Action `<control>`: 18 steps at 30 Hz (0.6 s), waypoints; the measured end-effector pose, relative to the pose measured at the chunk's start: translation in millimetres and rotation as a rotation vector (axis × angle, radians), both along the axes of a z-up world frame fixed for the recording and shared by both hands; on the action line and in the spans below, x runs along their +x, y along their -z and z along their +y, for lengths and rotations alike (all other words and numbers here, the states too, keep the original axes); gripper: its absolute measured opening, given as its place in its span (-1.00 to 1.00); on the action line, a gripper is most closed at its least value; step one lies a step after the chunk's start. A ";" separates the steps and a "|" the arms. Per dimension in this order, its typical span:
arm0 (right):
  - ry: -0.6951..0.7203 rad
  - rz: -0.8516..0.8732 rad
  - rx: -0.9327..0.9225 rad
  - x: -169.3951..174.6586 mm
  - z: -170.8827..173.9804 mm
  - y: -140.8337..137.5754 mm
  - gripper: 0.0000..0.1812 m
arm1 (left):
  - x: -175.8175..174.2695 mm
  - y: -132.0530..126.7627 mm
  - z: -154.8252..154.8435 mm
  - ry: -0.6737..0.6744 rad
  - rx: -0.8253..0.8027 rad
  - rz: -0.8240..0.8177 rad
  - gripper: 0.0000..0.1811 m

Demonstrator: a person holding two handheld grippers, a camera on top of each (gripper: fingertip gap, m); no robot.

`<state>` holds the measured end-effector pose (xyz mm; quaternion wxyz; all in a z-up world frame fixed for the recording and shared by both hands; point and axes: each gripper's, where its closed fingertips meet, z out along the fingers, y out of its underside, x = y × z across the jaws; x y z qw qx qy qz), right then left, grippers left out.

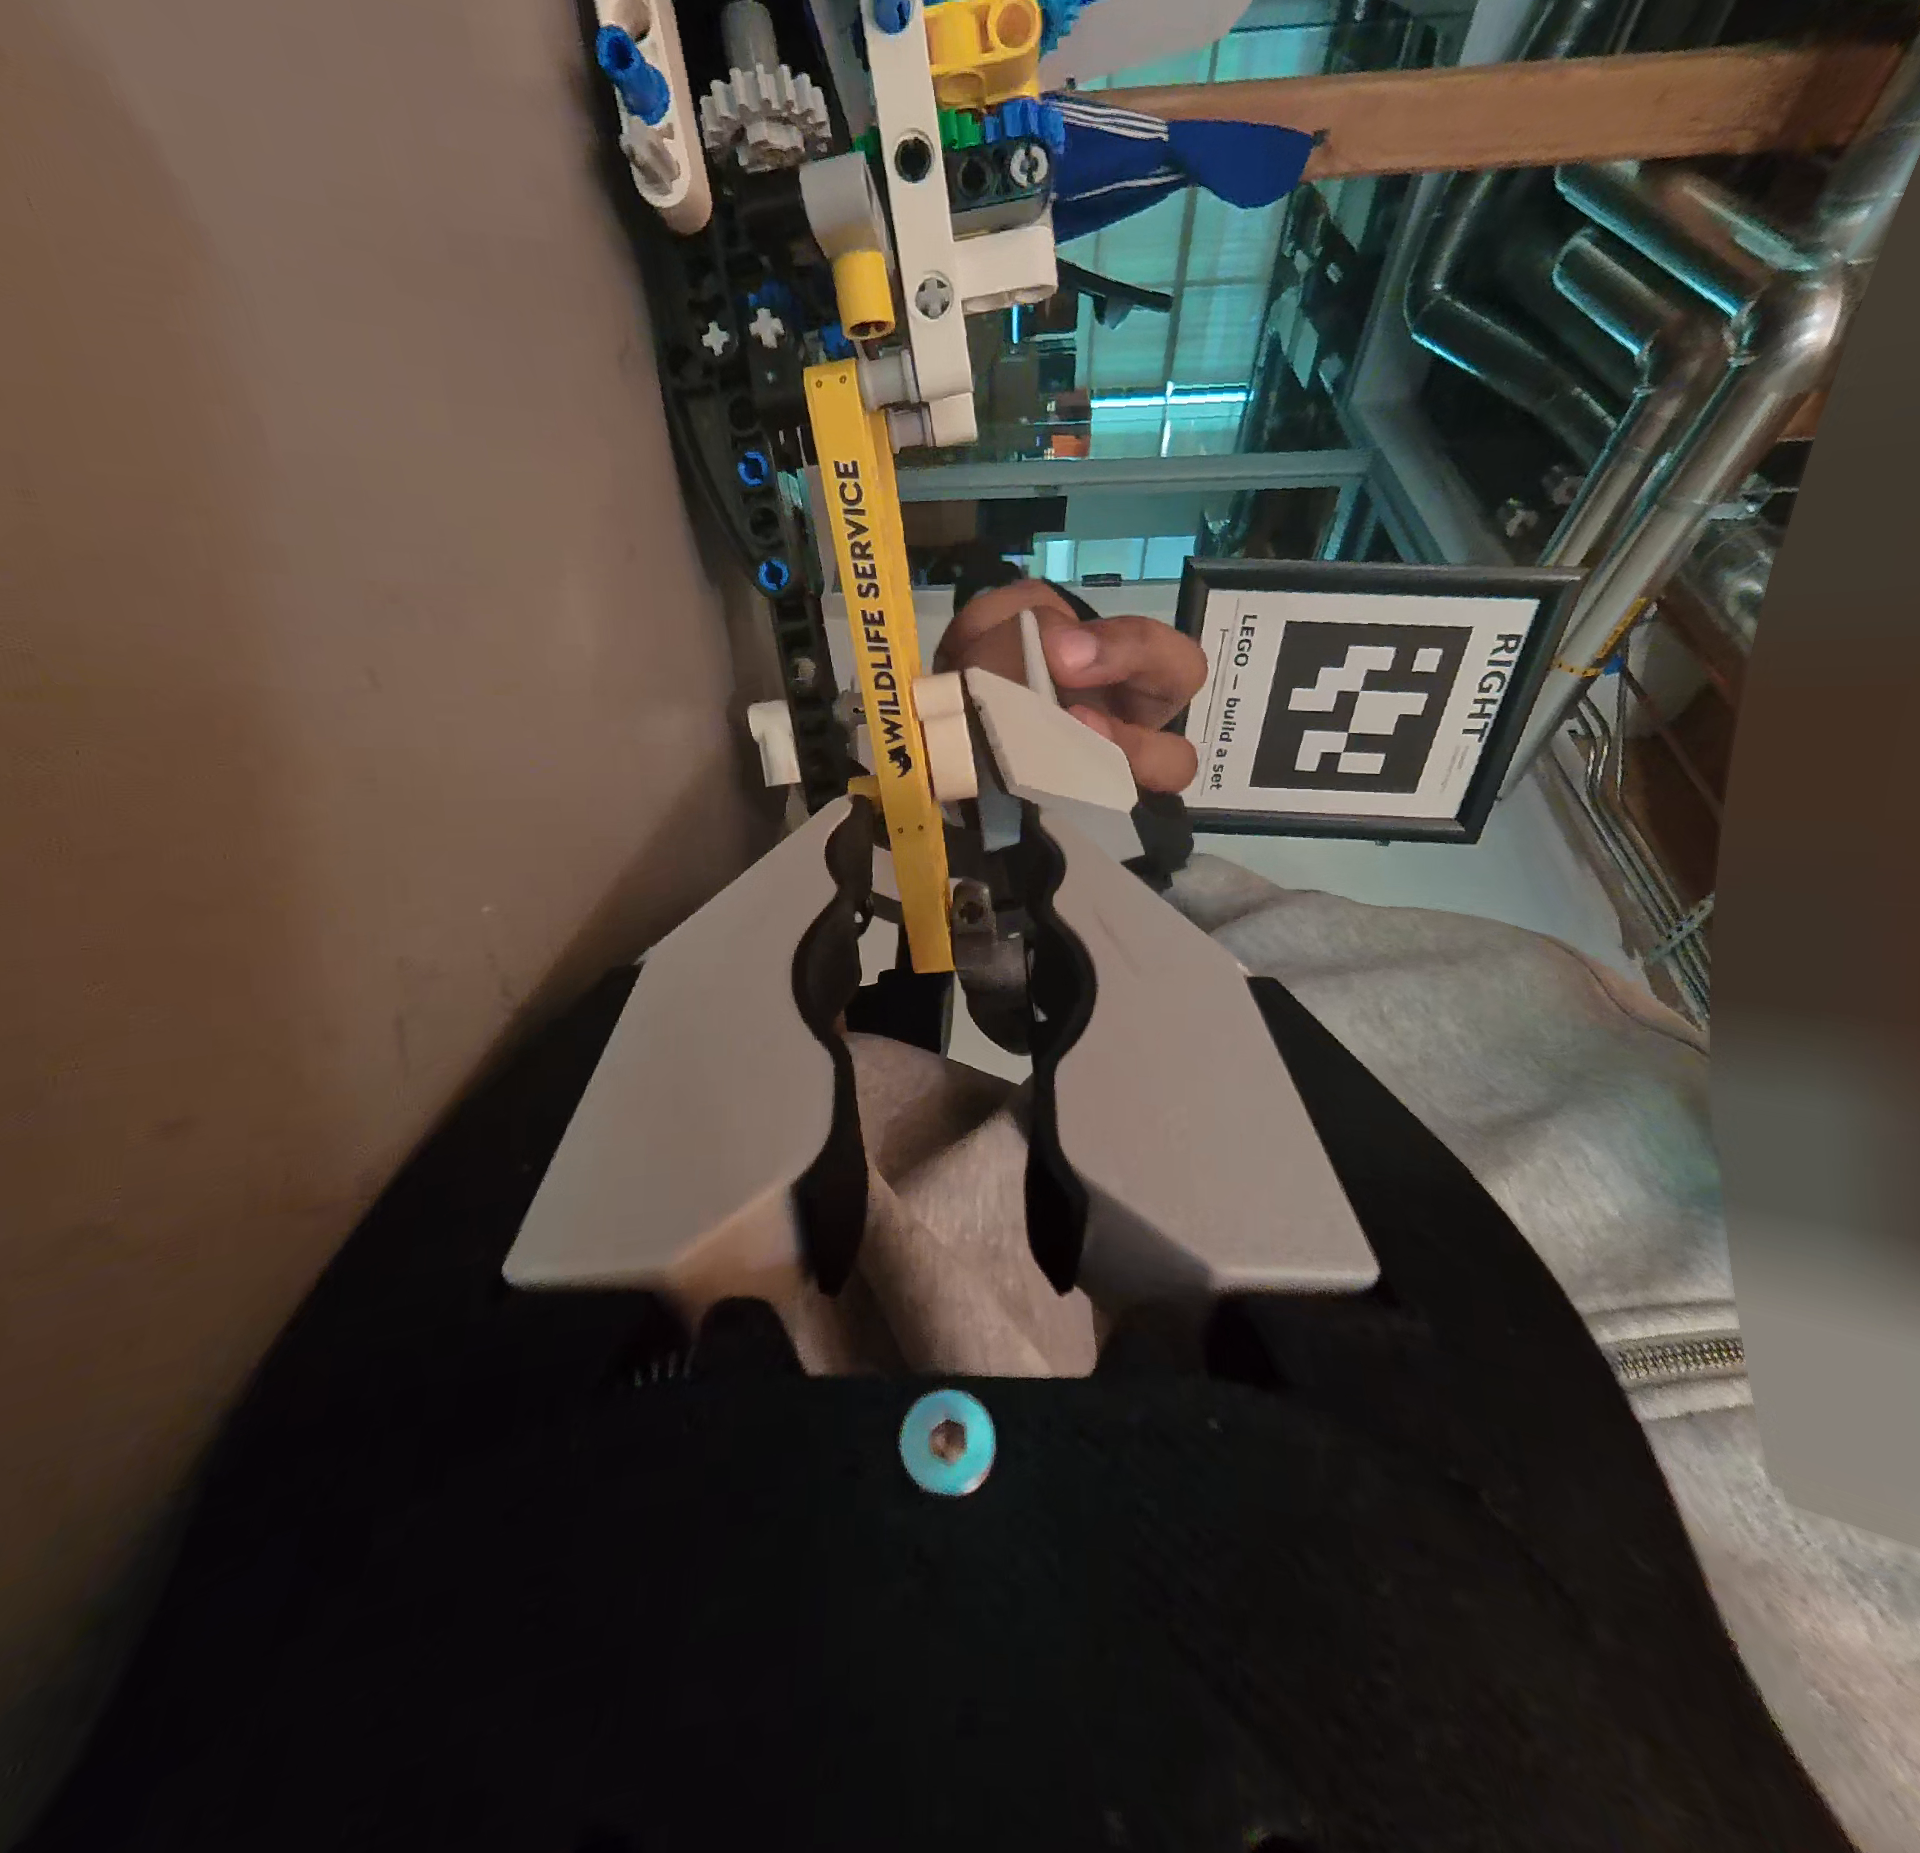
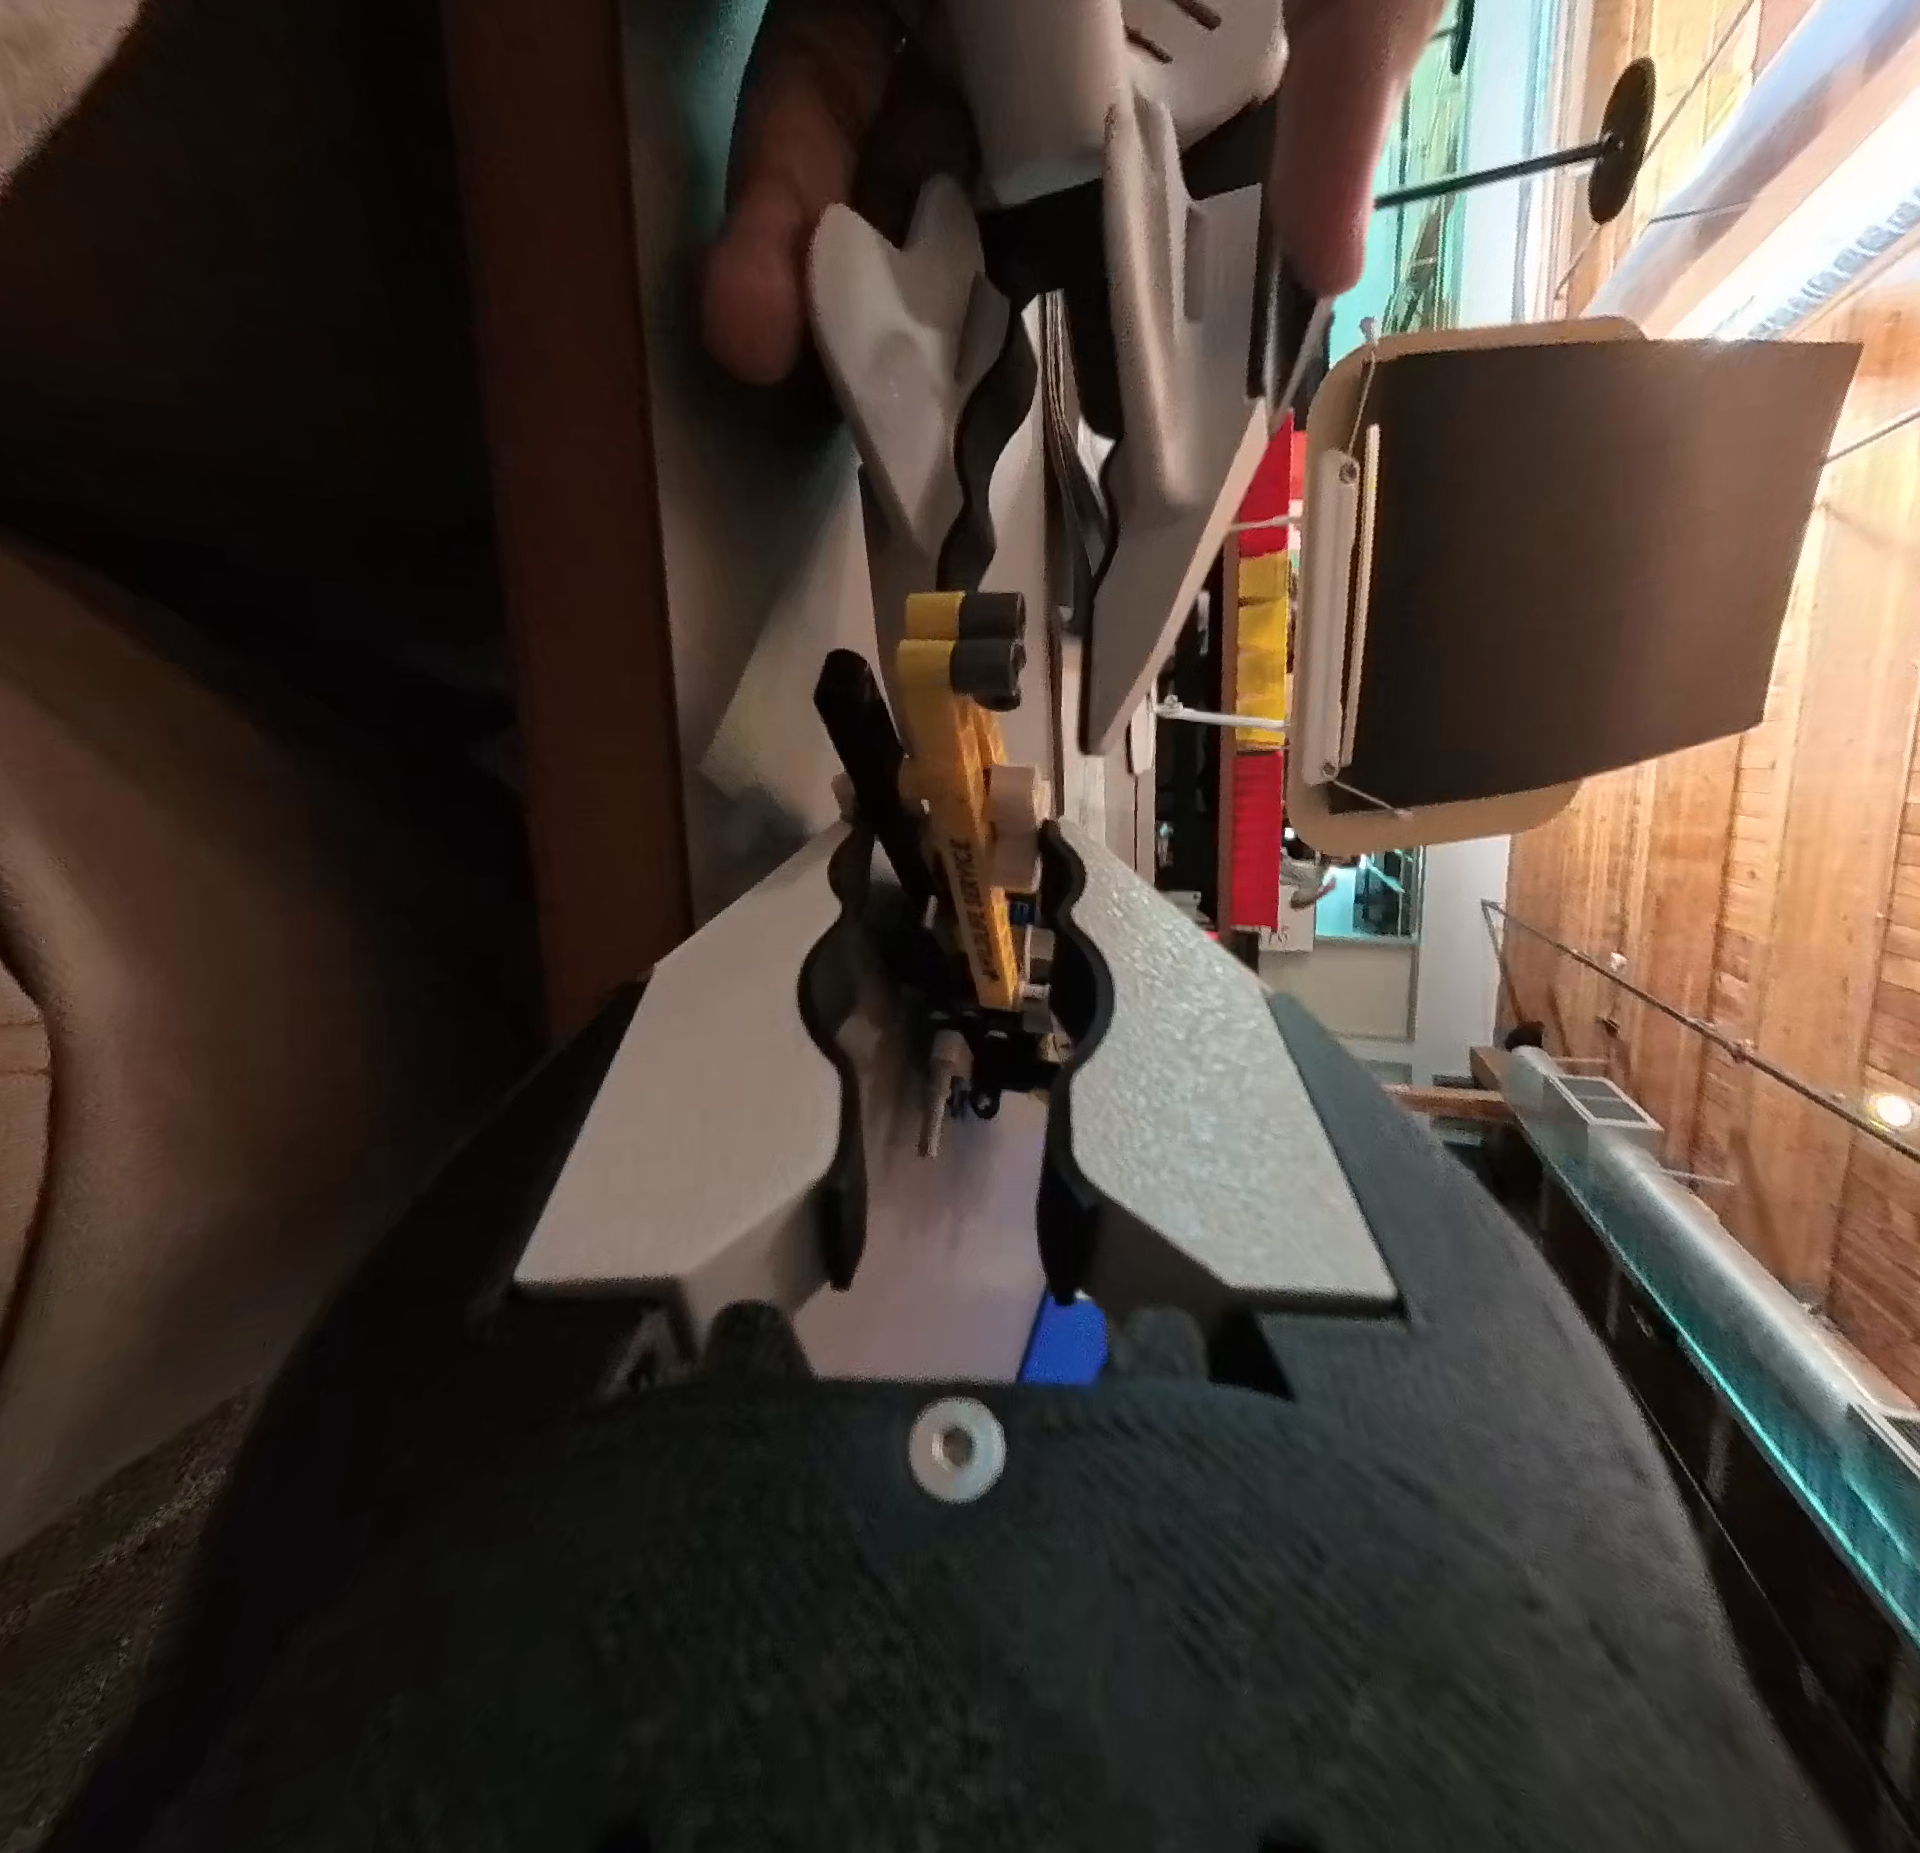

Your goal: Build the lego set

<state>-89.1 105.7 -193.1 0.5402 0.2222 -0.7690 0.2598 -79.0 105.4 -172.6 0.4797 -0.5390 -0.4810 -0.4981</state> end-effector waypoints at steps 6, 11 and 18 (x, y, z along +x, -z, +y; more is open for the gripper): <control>0.034 0.057 0.021 0.3 0.1 3.6 -0.66 | -0.2 7.0 1.1 -0.013 -0.055 0.009 -0.81; 0.046 0.089 0.024 -1.4 0.1 4.6 -0.66 | -0.2 9.6 1.4 -0.025 -0.077 0.020 -0.83; 0.039 0.097 0.015 -4.2 -1.6 2.0 -0.67 | 0.1 10.9 1.8 -0.034 -0.090 0.029 -0.84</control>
